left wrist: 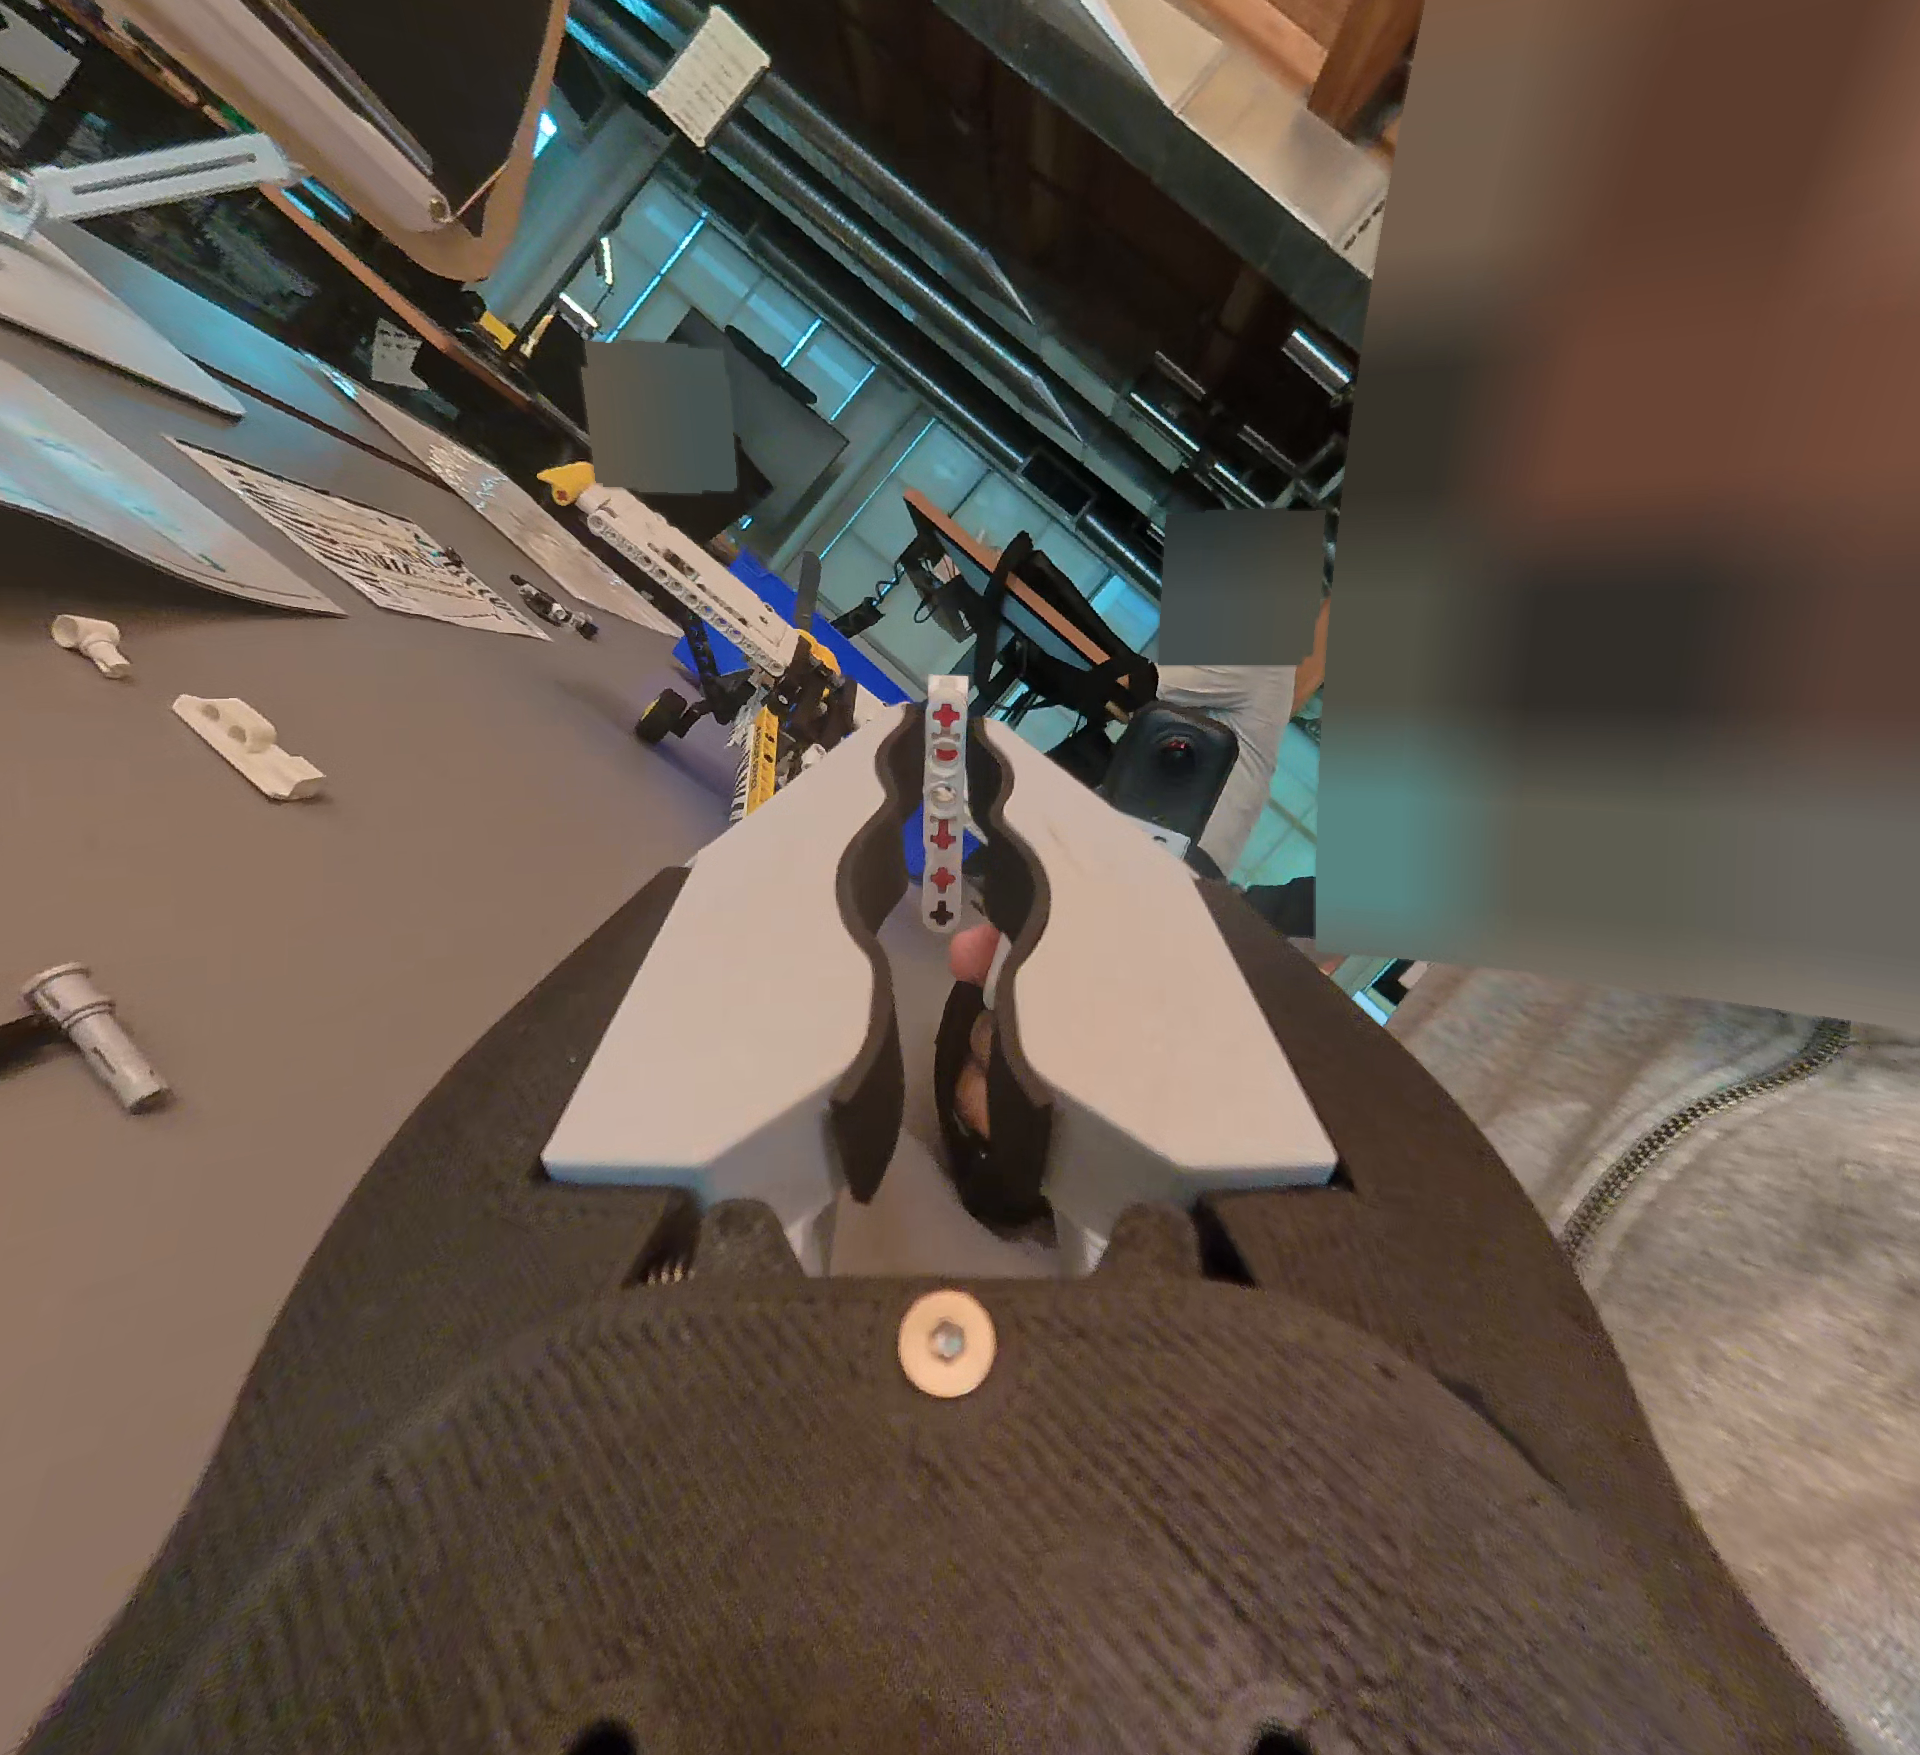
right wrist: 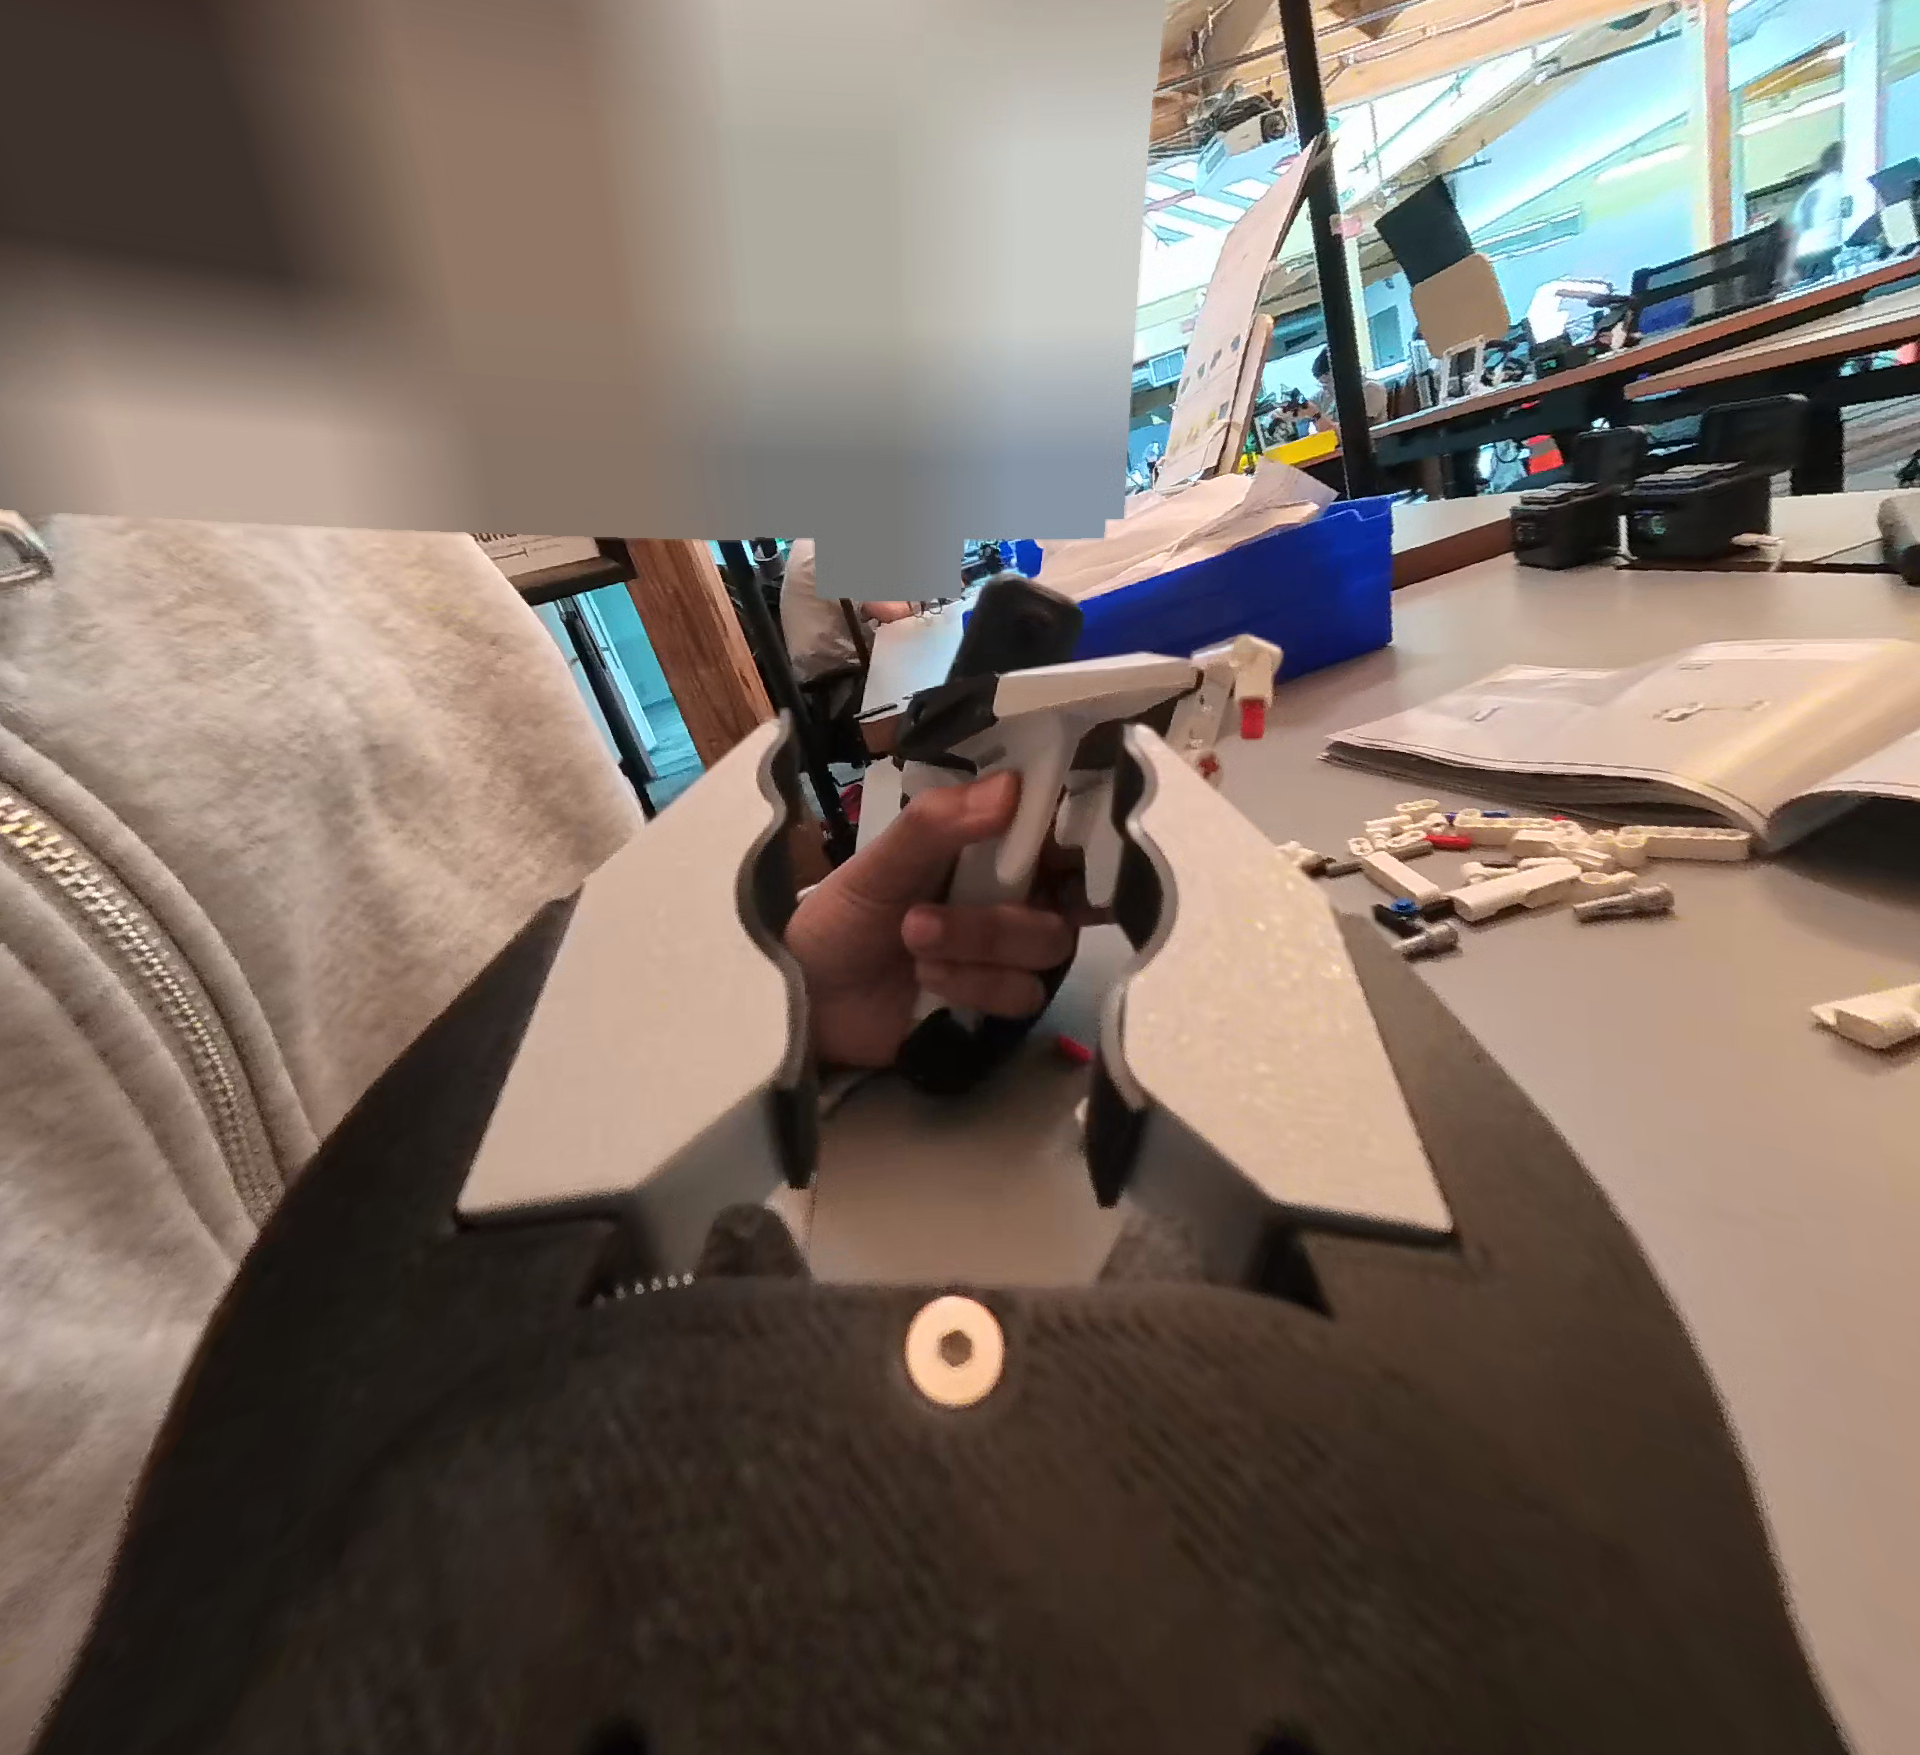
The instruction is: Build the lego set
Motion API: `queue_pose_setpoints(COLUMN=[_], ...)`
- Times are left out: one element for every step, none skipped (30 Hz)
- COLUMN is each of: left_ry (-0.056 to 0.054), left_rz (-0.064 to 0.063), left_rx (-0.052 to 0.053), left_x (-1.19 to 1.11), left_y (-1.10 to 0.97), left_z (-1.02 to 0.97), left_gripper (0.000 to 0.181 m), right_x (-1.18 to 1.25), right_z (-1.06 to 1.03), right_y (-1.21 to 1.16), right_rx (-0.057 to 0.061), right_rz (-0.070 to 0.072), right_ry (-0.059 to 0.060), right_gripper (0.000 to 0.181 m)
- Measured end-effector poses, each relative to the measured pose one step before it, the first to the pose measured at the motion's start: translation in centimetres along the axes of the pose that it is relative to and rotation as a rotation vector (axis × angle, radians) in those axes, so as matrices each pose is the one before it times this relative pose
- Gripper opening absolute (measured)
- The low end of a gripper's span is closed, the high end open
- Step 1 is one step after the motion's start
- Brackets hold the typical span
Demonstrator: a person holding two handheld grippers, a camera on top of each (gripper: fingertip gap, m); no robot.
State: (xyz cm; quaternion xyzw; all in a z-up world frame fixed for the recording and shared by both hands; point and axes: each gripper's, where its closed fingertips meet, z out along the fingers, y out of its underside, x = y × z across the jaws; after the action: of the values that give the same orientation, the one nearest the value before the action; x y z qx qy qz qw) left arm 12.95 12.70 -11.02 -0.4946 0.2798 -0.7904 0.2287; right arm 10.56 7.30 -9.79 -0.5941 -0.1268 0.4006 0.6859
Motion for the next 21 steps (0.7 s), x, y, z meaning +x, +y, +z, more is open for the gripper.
queue_pose_setpoints(left_ry=[0.0017, 0.0018, 0.0027, 0.002, 0.0012, 0.0014, 0.001, 0.0005, 0.0016, 0.002, 0.0009, 0.0013, 0.0022, 0.0019, 0.0002, -0.0004, 0.0, 0.0005, -0.0002, 0.0002, -0.0003], left_rz=[-0.0066, -0.0042, -0.004, -0.0047, -0.0032, -0.0006, -0.0003, -0.0012, -0.0032, -0.0057, -0.0071, -0.0084, -0.0094, -0.0072, -0.0033, -0.0003, 0.0011, 0.0009, 0.0, -0.0007, -0.0006], left_rx=[0.0071, 0.0061, 0.0048, 0.0023, 0.0011, 0.0008, 0.0007, 0.0012, 0.0021, 0.0028, 0.0038, 0.0041, 0.0033, 0.0021, 0.0016, 0.001, 0.0003, -0.001, -0.0015, -0.0011, 0.0005], left_x=[-0.02, -0.003, 0.014, 0.001, -0.001, 0.015, 0.021, -0.002, 0.0, -0.029, -0.051, -0.051, -0.047, -0.022, -0.024, -0.012, 0.01, 0.01, -0.016, -0.005, -0.023], left_y=[-0.091, -0.084, -0.056, -0.024, -0.014, 0.0, -0.01, -0.007, -0.026, -0.041, -0.057, -0.072, -0.054, -0.025, -0.03, -0.016, -0.004, 0.017, 0.024, 0.018, -0.015], left_z=[-0.08, -0.072, -0.046, -0.024, -0.022, -0.011, -0.004, -0.023, -0.007, -0.026, -0.015, -0.03, -0.022, -0.011, -0.012, -0.008, -0.001, 0.008, 0.016, 0.019, 0.004], left_gripper=[0.005, 0.005, 0.005, 0.005, 0.005, 0.005, 0.005, 0.005, 0.005, 0.005, 0.005, 0.005, 0.005, 0.005, 0.005, 0.005, 0.005, 0.005, 0.005, 0.005, 0.005], right_x=[0.04, 0.088, 0.052, 0.051, 0.056, 0.072, 0.028, 0.026, 0.014, -0.009, 0.009, -0.005, 0.002, -0.011, -0.027, -0.029, 0.004, -0.008, -0.006, 0.01, 0.019], right_z=[-0.078, -0.11, -0.125, -0.127, -0.118, -0.093, -0.075, -0.048, -0.023, 0.004, 0.028, 0.034, 0.047, 0.049, 0.048, 0.049, 0.056, 0.022, 0.005, -0.021, -0.041], right_y=[-0.068, -0.115, -0.156, -0.186, -0.177, -0.157, -0.131, -0.11, -0.064, -0.002, 0.031, 0.057, 0.06, 0.059, 0.078, 0.096, 0.098, 0.088, 0.041, -0.005, -0.046], right_rx=[0.0058, 0.0083, 0.0101, 0.0123, 0.0122, 0.0105, 0.009, 0.0075, 0.0046, 0.0008, -0.0014, -0.0027, -0.0032, -0.0034, -0.0044, -0.0056, -0.0054, -0.0051, -0.0025, 0.0003, 0.0025], right_rz=[0.0092, 0.0096, 0.0102, 0.0123, 0.0133, 0.0127, 0.0114, 0.01, 0.0073, 0.0042, 0.0017, 0.0004, -0.0003, -0.0011, -0.0014, -0.0024, -0.0039, -0.0029, -0.0015, 0.0003, 0.0022], right_ry=[-0.0012, 0.0009, -0.0023, -0.0036, -0.003, -0.0024, -0.0042, -0.0032, -0.0033, -0.0027, -0.0009, -0.0006, -0.0002, -0.0003, -0.0012, -0.0003, 0.0018, 0.0009, 0.0003, 0.0002, 0.0004], right_gripper=[0.059, 0.059, 0.058, 0.057, 0.057, 0.056, 0.056, 0.056, 0.056, 0.056, 0.055, 0.055, 0.055, 0.055, 0.055, 0.055, 0.056, 0.056, 0.056, 0.056, 0.056])
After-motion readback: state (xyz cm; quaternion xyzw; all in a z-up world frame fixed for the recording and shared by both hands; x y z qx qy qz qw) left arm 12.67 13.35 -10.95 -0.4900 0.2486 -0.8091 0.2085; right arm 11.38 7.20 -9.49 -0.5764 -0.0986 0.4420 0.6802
